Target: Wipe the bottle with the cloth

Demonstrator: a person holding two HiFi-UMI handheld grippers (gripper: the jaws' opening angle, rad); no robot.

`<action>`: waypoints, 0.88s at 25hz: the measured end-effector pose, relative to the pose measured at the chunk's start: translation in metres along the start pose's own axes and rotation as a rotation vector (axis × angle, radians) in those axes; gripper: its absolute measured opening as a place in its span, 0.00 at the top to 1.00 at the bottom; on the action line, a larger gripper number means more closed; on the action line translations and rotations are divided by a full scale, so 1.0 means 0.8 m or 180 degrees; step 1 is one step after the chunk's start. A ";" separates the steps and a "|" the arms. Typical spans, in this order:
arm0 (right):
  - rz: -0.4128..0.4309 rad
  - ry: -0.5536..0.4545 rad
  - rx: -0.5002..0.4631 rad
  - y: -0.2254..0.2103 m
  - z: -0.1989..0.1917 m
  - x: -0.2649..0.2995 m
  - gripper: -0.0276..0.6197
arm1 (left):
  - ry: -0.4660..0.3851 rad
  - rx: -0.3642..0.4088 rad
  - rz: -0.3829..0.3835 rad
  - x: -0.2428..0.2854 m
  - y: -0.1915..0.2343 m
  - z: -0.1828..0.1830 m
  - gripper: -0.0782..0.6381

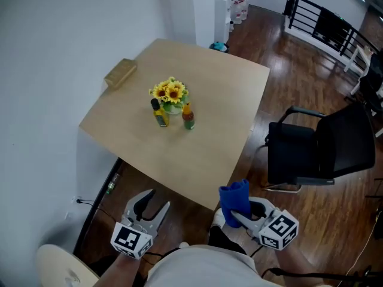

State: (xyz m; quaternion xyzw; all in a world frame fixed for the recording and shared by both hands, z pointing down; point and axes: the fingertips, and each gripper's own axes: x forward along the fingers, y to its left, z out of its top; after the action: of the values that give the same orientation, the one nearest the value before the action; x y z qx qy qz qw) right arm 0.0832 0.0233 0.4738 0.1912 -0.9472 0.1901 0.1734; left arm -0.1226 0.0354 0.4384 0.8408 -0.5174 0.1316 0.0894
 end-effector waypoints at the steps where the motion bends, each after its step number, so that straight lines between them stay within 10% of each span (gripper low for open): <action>1: -0.0032 -0.0010 -0.0002 0.018 -0.004 -0.003 0.71 | -0.0034 -0.0014 -0.0053 -0.018 -0.007 -0.004 0.60; 13: -0.0445 -0.0063 0.0047 0.243 -0.065 -0.061 0.71 | -0.0145 -0.0088 -0.0859 -0.200 -0.102 -0.059 0.60; 22: -0.0465 -0.0135 -0.0216 0.304 -0.068 -0.104 0.71 | -0.0264 -0.0052 -0.0733 -0.260 -0.107 -0.064 0.61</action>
State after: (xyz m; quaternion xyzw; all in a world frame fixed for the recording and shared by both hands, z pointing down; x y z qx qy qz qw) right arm 0.0655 0.2790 0.4161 0.2577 -0.9401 0.1406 0.1731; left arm -0.1421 0.2645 0.4205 0.8987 -0.4217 0.0813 0.0893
